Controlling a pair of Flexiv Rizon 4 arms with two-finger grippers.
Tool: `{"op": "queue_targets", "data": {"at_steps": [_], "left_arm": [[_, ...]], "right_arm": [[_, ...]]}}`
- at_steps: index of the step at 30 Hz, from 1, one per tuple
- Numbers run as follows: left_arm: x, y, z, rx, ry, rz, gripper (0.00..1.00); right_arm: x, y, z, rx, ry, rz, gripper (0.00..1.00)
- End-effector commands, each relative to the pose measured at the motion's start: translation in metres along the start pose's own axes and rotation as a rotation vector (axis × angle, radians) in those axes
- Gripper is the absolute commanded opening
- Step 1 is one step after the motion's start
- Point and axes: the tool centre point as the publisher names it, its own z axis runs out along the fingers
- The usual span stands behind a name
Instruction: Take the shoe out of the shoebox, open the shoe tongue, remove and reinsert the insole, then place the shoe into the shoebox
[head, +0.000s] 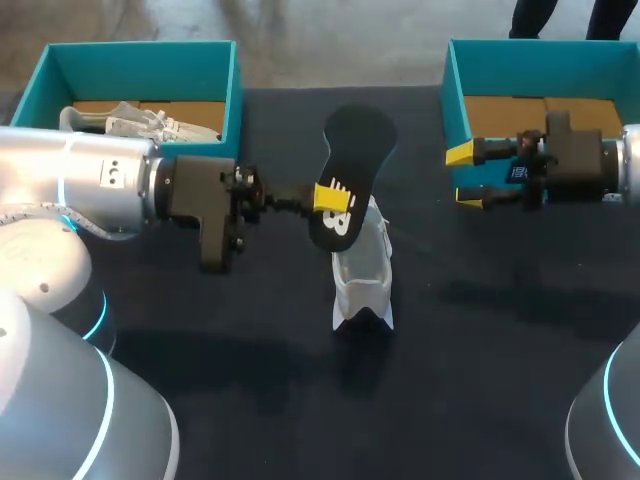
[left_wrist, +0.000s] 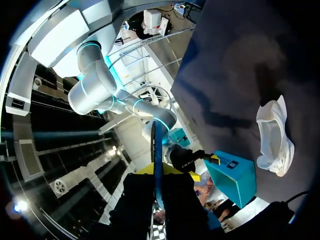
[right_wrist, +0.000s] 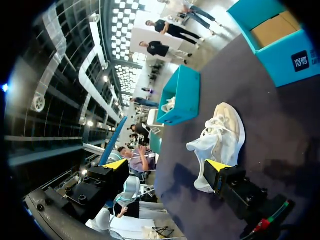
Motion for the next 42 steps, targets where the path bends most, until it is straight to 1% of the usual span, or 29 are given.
{"op": "queue_targets", "data": {"at_steps": [1, 3, 4, 6, 7, 12, 13, 15, 16, 18, 19, 21, 22, 27, 28, 29, 37, 42], "left_arm": [[0.016, -0.016, -0.017, -0.004, -0.05, 0.048, 0.0], [0.017, -0.017, -0.018, -0.003, -0.041, 0.06, 0.0], [0.019, -0.018, -0.023, -0.014, -0.067, 0.087, 0.0], [0.021, -0.019, -0.025, -0.01, -0.061, 0.095, 0.0], [0.025, -0.02, -0.027, 0.003, -0.054, 0.115, 0.0], [0.033, -0.021, -0.03, 0.014, -0.038, 0.158, 0.0], [0.038, -0.023, -0.033, 0.014, -0.025, 0.18, 0.0], [0.042, -0.025, -0.035, -0.005, -0.032, 0.187, 0.0], [0.047, -0.027, -0.04, -0.045, -0.043, 0.184, 0.0], [0.05, -0.029, -0.041, -0.059, -0.038, 0.195, 0.0], [0.055, -0.029, -0.044, -0.09, -0.054, 0.194, 0.0], [0.058, -0.028, -0.044, -0.095, -0.056, 0.201, 0.0], [0.064, -0.026, -0.045, -0.099, -0.064, 0.204, 0.0], [0.076, -0.019, -0.039, -0.082, -0.062, 0.198, 0.0], [0.084, -0.015, -0.036, -0.085, -0.064, 0.185, 0.0], [0.087, -0.012, -0.034, -0.074, -0.054, 0.178, 0.0], [0.101, 0.006, -0.025, -0.06, -0.055, 0.18, 0.0], [0.106, 0.007, -0.022, -0.047, -0.051, 0.182, 0.0]], "right_arm": [[0.0, 0.0, 0.002, -0.002, -0.002, 0.001, 1.0], [0.0, 0.0, 0.002, -0.002, -0.002, 0.001, 1.0], [0.0, 0.0, 0.002, -0.002, -0.002, 0.001, 1.0], [0.0, 0.0, 0.002, -0.002, -0.002, 0.001, 1.0], [0.0, 0.0, 0.002, -0.002, -0.002, 0.001, 1.0], [0.0, 0.0, 0.002, -0.002, -0.002, 0.001, 1.0], [0.0, 0.0, 0.002, -0.002, -0.002, 0.001, 1.0], [0.0, 0.0, 0.002, -0.002, -0.002, 0.001, 1.0], [0.0, 0.0, 0.002, -0.002, -0.002, 0.001, 1.0], [0.0, 0.0, 0.002, -0.002, -0.002, 0.001, 1.0], [0.0, 0.0, 0.002, -0.002, -0.002, 0.001, 1.0], [0.0, 0.0, 0.002, -0.002, -0.002, 0.001, 1.0], [0.0, 0.0, 0.002, -0.002, -0.002, 0.001, 1.0], [0.0, 0.0, 0.002, -0.002, -0.002, 0.001, 1.0], [0.0, 0.0, 0.002, -0.002, -0.002, 0.001, 1.0], [0.0, 0.0, 0.002, -0.002, -0.002, 0.001, 1.0], [0.0, 0.0, 0.002, -0.002, -0.002, 0.001, 1.0], [0.0, 0.0, 0.002, -0.002, -0.002, 0.001, 1.0]]}}
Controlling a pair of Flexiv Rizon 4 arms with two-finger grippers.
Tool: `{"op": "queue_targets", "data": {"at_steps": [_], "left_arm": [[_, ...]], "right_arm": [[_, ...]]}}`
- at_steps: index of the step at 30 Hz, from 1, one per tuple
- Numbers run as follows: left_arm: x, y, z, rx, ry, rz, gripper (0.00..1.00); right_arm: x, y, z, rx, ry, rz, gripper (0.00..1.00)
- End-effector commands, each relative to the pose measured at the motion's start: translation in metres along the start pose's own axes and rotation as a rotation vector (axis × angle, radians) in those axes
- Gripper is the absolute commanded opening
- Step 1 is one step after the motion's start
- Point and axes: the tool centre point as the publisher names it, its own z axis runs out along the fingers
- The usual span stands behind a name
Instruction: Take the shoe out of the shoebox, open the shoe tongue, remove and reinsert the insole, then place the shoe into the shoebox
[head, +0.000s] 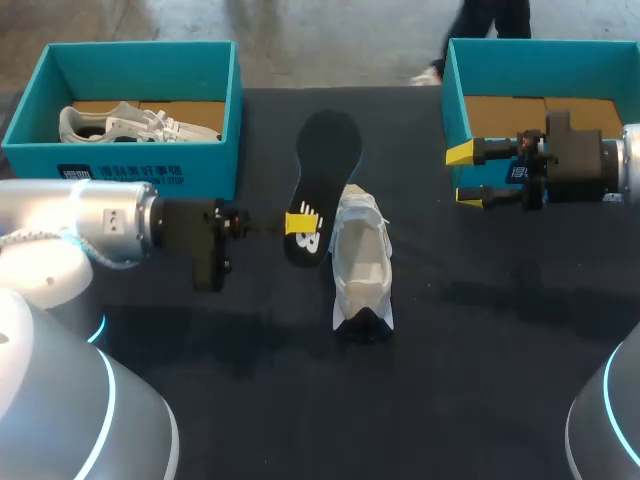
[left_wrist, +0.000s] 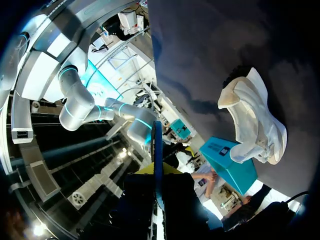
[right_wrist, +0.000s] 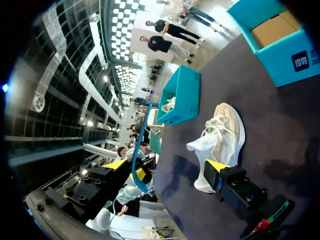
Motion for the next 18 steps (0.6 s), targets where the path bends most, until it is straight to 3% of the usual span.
{"op": "queue_targets", "data": {"at_steps": [1, 18], "left_arm": [[0.0094, 0.006, 0.0061, 0.009, -0.012, 0.001, 0.0], [0.0108, 0.0043, 0.0078, 0.012, -0.015, -0.004, 0.0]], "right_arm": [[0.0003, -0.0001, 0.0017, -0.002, -0.002, 0.0, 1.0], [0.0003, -0.0001, 0.0017, -0.002, -0.002, 0.0, 1.0]]}}
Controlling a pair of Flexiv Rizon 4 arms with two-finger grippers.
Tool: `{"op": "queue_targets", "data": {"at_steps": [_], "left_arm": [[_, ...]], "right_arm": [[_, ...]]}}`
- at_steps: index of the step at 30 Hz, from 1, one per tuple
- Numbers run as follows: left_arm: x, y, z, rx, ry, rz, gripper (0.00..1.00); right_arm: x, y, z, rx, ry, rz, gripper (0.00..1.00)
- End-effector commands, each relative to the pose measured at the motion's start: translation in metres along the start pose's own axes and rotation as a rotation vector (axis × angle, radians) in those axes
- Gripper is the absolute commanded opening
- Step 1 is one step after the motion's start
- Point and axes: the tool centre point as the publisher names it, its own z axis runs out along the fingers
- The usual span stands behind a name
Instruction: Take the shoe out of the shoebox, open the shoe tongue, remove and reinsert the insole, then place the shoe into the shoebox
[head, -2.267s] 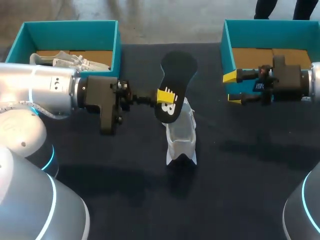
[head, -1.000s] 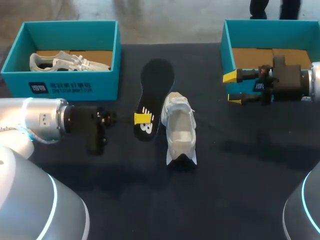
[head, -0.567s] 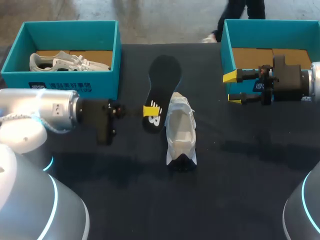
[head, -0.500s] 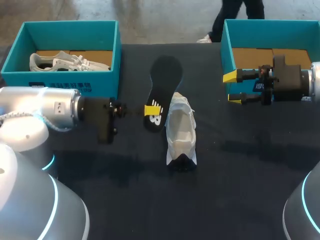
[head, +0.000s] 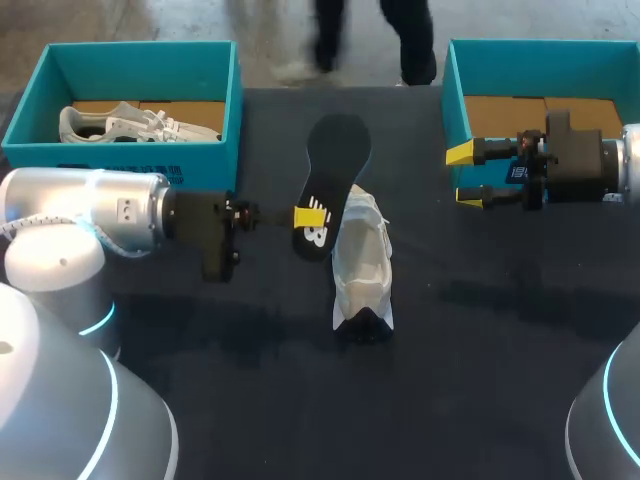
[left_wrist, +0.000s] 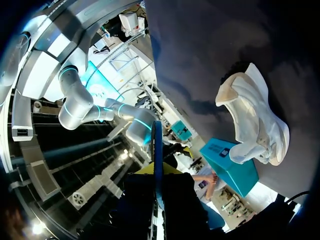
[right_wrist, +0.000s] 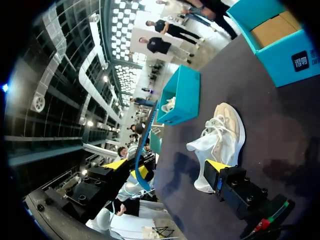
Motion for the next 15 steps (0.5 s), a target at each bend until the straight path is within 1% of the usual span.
{"op": "queue_targets", "data": {"at_steps": [1, 4, 7, 12, 13, 15], "left_arm": [[0.0, -0.001, 0.001, -0.004, 0.0, 0.004, 0.0], [0.0, -0.001, 0.001, -0.004, 0.0, 0.004, 0.0], [0.0, -0.001, 0.001, -0.004, 0.0, 0.004, 0.0], [0.0, -0.001, 0.001, -0.004, 0.0, 0.004, 0.0], [0.0, -0.001, 0.001, -0.004, 0.0, 0.004, 0.0], [0.0, -0.001, 0.001, -0.004, 0.0, 0.004, 0.0]], "right_arm": [[0.0, 0.0, 0.002, -0.002, -0.002, 0.0, 1.0], [0.0, 0.0, 0.002, -0.002, -0.002, 0.0, 1.0], [0.004, 0.011, 0.007, -0.017, -0.006, 0.027, 1.0], [0.011, 0.021, 0.025, 0.004, 0.031, 0.026, 1.0], [0.011, 0.021, 0.025, 0.004, 0.031, 0.026, 1.0], [0.013, 0.027, 0.035, 0.015, 0.036, 0.033, 1.0]]}}
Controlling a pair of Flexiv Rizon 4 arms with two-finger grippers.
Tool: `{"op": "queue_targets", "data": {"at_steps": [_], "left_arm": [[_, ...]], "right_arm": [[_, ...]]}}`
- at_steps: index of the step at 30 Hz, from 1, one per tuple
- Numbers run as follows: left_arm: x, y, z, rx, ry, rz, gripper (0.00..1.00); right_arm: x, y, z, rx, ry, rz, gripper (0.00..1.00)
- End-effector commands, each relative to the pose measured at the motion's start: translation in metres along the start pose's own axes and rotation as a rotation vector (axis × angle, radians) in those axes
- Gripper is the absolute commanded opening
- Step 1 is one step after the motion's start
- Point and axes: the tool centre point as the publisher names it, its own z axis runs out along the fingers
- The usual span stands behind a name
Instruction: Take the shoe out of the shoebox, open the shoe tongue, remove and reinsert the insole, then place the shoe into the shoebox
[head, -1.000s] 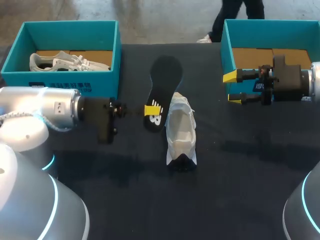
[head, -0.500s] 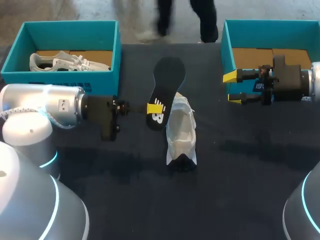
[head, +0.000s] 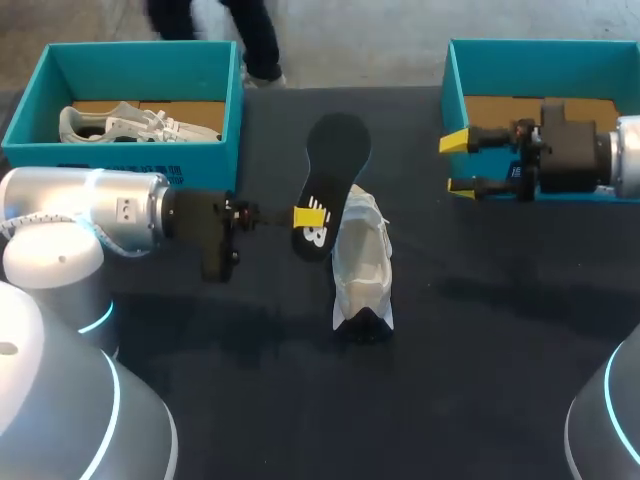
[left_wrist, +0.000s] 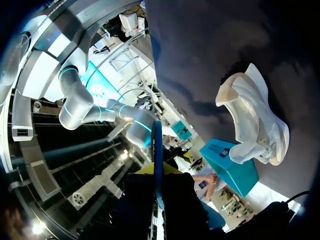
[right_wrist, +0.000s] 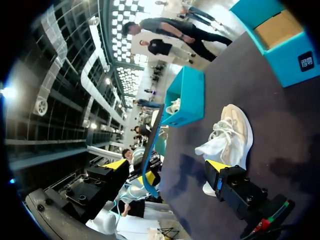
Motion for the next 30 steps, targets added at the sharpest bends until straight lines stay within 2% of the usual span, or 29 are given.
{"op": "queue_targets", "data": {"at_steps": [1, 12, 27, 30], "left_arm": [[0.001, -0.002, 0.001, -0.006, -0.001, 0.004, 0.0], [0.001, -0.002, 0.001, -0.006, -0.001, 0.004, 0.0], [0.001, -0.002, 0.001, -0.006, -0.001, 0.004, 0.0], [0.001, -0.002, 0.001, -0.006, -0.001, 0.004, 0.0]], "right_arm": [[-0.002, 0.016, 0.023, 0.021, 0.003, 0.006, 1.0], [0.003, 0.04, 0.061, 0.036, 0.05, 0.014, 1.0], [0.008, 0.037, 0.094, 0.063, 0.098, 0.035, 1.0], [0.012, 0.034, 0.097, 0.062, 0.098, 0.038, 0.87]]}}
